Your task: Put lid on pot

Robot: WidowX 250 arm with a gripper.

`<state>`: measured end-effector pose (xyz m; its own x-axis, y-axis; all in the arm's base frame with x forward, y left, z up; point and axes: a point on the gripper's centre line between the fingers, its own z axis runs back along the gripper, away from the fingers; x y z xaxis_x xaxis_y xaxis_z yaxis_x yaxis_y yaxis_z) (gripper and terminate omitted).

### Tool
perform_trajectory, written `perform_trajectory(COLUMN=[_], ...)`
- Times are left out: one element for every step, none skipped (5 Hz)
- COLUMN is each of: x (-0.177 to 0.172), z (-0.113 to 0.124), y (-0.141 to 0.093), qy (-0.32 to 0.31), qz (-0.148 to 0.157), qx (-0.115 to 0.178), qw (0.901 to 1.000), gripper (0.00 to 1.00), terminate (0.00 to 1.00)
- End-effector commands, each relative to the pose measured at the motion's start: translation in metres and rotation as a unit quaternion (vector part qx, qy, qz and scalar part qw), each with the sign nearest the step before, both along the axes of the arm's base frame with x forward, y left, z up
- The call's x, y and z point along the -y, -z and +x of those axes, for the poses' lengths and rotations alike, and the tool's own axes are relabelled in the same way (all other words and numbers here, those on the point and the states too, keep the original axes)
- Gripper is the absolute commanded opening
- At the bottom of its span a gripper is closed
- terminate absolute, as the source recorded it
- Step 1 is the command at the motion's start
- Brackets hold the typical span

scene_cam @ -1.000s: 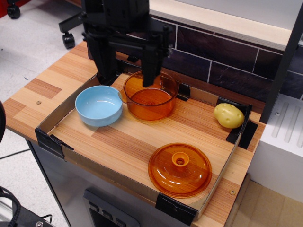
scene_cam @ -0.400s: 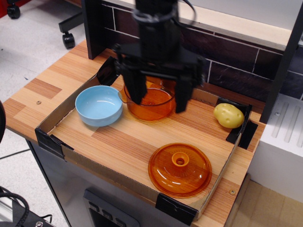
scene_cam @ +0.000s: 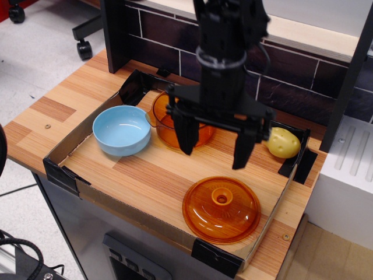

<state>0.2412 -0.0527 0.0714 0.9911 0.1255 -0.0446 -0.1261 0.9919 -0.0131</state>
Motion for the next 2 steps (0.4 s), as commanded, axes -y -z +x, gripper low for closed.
perform_trajectory(x=[0.0046, 0.0039], z=[-0.0041, -0.0073], y=[0.0171, 0.027], qy=[0.009, 0.012], qz=[0.013, 0.019], qx=[0.015, 0.016], qw=[0.9998, 0.9996], gripper=[1.0, 1.0], terminate=[0.0, 0.0])
